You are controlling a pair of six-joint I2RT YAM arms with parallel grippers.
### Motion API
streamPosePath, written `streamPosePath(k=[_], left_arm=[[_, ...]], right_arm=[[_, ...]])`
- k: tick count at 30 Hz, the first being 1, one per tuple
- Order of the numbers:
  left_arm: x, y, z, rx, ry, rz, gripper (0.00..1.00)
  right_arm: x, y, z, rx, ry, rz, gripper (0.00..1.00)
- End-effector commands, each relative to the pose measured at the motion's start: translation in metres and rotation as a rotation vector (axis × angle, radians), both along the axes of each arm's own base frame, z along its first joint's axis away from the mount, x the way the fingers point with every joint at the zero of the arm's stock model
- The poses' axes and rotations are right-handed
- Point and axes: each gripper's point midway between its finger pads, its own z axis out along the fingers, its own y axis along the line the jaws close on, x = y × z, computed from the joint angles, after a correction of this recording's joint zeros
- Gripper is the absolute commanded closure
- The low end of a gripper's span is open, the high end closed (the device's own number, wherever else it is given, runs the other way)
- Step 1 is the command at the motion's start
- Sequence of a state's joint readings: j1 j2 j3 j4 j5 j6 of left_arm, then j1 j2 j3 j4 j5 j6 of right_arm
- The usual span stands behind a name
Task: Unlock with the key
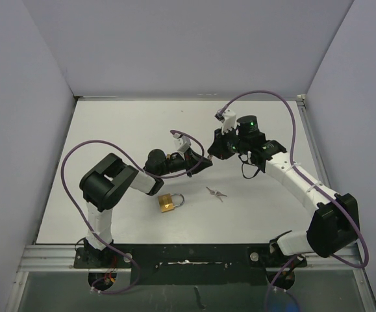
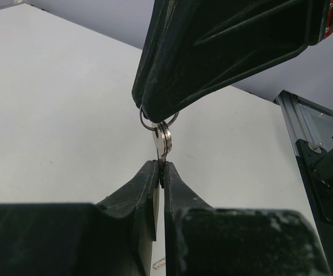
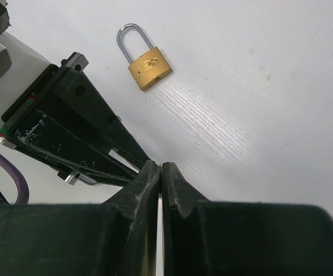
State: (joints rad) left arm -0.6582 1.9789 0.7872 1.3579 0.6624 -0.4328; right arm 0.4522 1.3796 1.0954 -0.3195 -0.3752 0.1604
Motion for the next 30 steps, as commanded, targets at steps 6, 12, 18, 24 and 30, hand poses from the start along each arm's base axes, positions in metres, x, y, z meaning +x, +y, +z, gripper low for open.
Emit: streamPosePath(k=[6, 12, 18, 24, 30], left_arm=[[-0.0039, 0.0054, 0.0266, -0.045, -0.085, 0.001, 0.91], [-0.0056, 0.0061, 0.0262, -0.041, -0.089, -0.002, 0.88], [-0.0058, 0.0068, 0.0271, -0.041, -0.095, 0.002, 0.95], [-0.0059, 0.0072, 0.0294, -0.044, -0.098, 0.006, 0.97], [-0.0049, 0.0096, 0.0311, -0.046, -0.097, 0.024, 1.0]], right_arm=[[0.0021, -0.0075, 0.0073, -0.005, -0.042, -0.012, 1.0], [0.0023, -0.0089, 0.0072, -0.005, -0.042, -0.014, 1.0], [0.0022, -0.0093, 0.0067, -0.005, -0.041, -0.014, 1.0], [0.0024, -0.0095, 0.0057, -0.006, -0.04, -0.013, 1.0], [0.0023, -0.0108, 0.0015, -0.014, -0.031, -0.018, 1.0]])
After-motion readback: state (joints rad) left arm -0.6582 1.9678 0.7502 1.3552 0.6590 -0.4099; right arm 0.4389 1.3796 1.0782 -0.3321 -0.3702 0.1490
